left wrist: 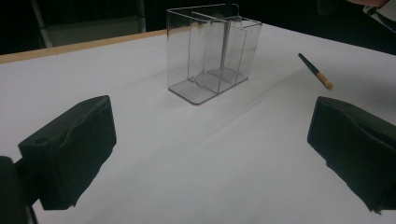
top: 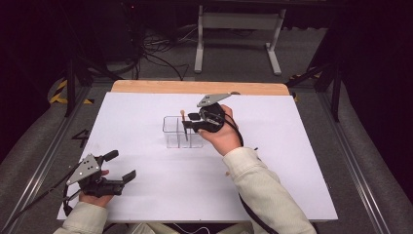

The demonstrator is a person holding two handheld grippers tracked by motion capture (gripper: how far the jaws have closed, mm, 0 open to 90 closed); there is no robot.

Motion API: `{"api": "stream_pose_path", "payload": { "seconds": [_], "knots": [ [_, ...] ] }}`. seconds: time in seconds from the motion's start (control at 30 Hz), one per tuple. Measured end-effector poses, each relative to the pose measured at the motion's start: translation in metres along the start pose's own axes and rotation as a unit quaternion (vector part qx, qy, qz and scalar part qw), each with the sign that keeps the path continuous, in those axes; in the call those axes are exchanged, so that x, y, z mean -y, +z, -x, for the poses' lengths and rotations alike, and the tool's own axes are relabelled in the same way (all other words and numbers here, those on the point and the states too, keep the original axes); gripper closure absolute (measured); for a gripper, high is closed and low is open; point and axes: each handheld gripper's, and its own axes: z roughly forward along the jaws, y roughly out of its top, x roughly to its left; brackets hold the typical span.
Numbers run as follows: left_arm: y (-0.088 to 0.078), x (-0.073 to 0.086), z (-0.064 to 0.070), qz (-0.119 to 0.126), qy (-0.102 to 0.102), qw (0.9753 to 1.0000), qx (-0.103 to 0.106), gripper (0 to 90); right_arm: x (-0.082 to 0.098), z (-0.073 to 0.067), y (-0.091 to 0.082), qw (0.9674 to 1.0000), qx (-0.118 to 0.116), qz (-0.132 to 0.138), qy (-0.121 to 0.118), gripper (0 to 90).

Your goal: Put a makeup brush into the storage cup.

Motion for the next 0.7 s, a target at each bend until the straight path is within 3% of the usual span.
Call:
{"api": "stream_pose_path", "payload": {
  "seconds": [0.17, 0.27, 0.33, 0.7],
  "knots": [
    [0.001, 0.000, 0.000, -0.001, 0.001, 1.0000, 0.002, 1.7, 0.004, -0.003, -0.028, 1.0000, 0.001, 0.007, -0.001, 38.9],
    [0.001, 0.000, 0.000, -0.003, 0.002, 1.0000, -0.001, 1.7, 0.006, -0.003, -0.050, 0.9999, -0.006, 0.013, -0.004, 37.4],
    [0.001, 0.000, 0.000, -0.004, 0.000, 1.0000, -0.001, 1.7, 0.007, -0.003, -0.055, 0.9999, -0.006, 0.012, -0.008, 37.2],
    [0.002, 0.000, 0.000, -0.005, -0.001, 1.0000, -0.002, 1.7, 0.010, 0.001, -0.096, 0.9984, -0.017, -0.038, -0.037, 33.5]
  ]
}}
